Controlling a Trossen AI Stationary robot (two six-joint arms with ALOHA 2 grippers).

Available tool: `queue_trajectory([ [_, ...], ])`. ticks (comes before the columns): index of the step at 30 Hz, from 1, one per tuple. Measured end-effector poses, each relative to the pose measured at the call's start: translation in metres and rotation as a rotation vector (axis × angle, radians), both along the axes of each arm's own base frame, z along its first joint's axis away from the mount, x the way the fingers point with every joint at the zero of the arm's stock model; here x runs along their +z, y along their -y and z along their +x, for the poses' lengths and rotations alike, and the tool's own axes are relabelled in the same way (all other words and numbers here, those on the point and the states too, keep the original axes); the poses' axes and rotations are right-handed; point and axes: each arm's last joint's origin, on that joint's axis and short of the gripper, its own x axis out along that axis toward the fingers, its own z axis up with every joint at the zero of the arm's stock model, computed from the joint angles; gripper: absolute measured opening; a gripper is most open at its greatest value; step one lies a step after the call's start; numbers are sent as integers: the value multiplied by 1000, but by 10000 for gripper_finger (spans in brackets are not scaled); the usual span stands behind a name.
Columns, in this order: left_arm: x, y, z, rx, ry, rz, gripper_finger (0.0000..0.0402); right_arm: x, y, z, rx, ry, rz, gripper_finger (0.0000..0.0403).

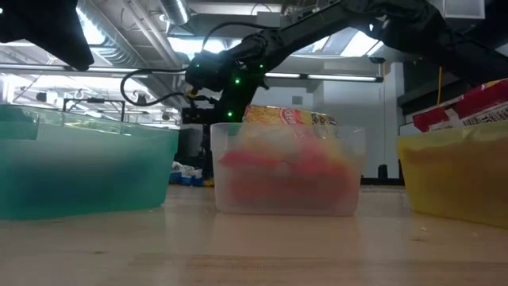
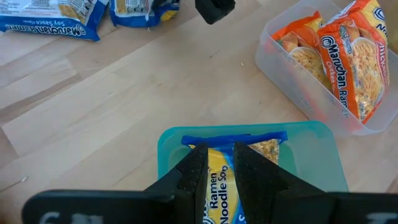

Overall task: Sort Maruchan noodles
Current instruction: Put the right blue noodle pack into the green bin

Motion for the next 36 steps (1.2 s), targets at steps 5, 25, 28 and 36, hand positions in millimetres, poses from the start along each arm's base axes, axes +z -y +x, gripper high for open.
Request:
queue_trajectory([
  [5, 0, 0, 0, -2, -1, 2, 71, 1, -4, 2, -15, 28, 34, 8],
  [25, 0, 4, -3, -35, -6, 13, 71, 52, -71, 23, 122, 128, 36, 11],
  [28, 0, 5, -4, -44, -3, 14, 71, 58, -69, 20, 131, 107, 46, 18],
  [36, 0, 7, -5, -52, -4, 15, 71, 59, -74, 13, 271, 28, 167, 62],
])
